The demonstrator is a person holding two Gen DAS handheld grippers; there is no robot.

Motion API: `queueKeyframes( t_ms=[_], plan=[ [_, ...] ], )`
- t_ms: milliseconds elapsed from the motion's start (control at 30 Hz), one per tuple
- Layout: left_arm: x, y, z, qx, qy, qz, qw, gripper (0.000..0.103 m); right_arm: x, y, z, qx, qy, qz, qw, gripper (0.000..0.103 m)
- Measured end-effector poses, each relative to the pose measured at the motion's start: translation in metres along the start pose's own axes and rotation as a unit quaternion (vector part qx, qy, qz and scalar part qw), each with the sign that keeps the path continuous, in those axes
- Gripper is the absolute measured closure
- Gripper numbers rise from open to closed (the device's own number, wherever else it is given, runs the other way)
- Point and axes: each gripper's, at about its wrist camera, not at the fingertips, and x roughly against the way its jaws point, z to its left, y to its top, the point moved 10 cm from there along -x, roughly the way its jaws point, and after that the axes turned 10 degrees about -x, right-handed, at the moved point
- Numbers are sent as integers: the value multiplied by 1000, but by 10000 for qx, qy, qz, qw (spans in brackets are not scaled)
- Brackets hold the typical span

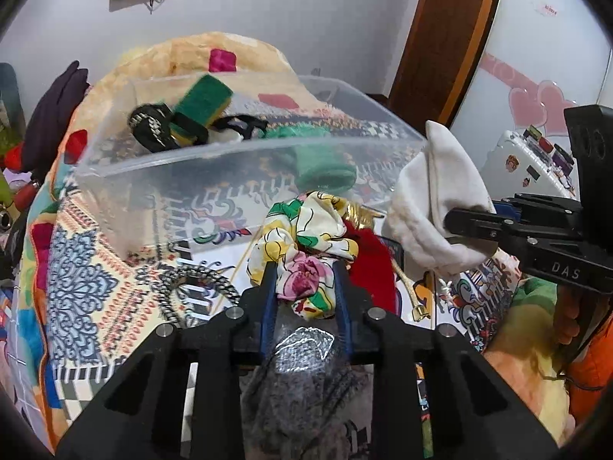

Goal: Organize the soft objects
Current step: 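Grasp the white cloth with the right gripper while the left grasps the floral scarf, then drop the white cloth into the box with the right while the left drops the floral scarf in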

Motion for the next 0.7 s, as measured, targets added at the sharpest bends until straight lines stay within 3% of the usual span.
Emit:
queueKeyframes(
  t_ms=[367, 700],
  plan=[
    [47, 22, 14, 166, -2, -583, 9982, 77, 38, 30, 17, 135, 104, -602, 9980, 82],
    [78, 71, 30, 108, 316, -1176, 9925, 79, 52, 81, 35, 321, 79, -1222, 9920, 82]
  ],
)
